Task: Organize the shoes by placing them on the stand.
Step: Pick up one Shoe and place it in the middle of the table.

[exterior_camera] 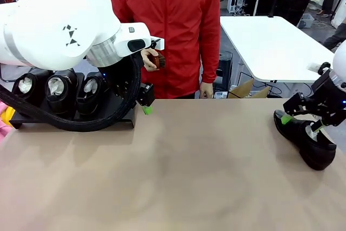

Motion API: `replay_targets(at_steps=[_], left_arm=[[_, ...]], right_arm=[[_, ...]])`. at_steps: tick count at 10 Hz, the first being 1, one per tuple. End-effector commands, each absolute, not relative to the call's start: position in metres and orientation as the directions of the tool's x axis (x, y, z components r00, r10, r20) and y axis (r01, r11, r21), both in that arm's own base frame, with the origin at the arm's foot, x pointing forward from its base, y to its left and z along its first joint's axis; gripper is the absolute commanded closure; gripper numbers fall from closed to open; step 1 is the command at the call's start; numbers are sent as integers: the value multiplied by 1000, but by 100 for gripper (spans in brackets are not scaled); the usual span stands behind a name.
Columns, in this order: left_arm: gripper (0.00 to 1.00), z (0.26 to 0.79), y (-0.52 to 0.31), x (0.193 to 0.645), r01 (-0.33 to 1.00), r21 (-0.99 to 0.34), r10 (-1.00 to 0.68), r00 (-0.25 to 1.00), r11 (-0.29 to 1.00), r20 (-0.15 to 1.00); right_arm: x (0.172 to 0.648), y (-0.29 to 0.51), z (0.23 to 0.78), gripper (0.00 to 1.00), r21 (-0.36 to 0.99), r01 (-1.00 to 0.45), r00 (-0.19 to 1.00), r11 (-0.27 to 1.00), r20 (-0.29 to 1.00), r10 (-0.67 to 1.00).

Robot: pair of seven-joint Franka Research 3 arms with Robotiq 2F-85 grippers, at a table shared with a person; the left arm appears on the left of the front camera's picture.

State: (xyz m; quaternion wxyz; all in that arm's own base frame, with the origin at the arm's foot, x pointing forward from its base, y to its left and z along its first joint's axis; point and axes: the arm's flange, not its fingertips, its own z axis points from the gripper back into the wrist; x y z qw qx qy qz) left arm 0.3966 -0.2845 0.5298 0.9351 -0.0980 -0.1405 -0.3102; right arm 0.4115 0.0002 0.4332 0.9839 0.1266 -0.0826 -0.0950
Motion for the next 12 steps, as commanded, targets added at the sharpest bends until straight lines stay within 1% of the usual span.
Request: replay_targets(at_steps=[1, 3, 4, 5, 7, 9, 12], left_arm=[[45, 531, -283, 396, 602, -96, -545, 771, 793, 329], [45, 531, -283, 396, 602, -96, -545, 771, 793, 329], [45, 531, -283, 396, 602, -96, -545, 771, 793, 329], [45, 531, -283, 396, 602, -96, -545, 771, 793, 329], [45, 531, -283, 396, 602, -96, -545, 771, 793, 329], [45, 531, -283, 396, 602, -96, -545, 771, 793, 329], [45, 531, -283, 396, 602, -96, -545, 771, 793, 329]], right_arm=[[420, 0, 428, 0, 154, 30, 988, 988, 142, -52], [429, 7, 414, 0, 61, -115, 988, 992, 111, 108], [435, 6, 406, 0, 42, -177, 981, 983, 83, 174], [441, 4, 400, 0, 18, -189, 980, 982, 72, 187], [451, -4, 393, 0, 21, -197, 979, 980, 54, 196], [461, -13, 387, 0, 36, -177, 983, 984, 46, 175], [476, -26, 367, 0, 52, -156, 988, 986, -8, 156]])
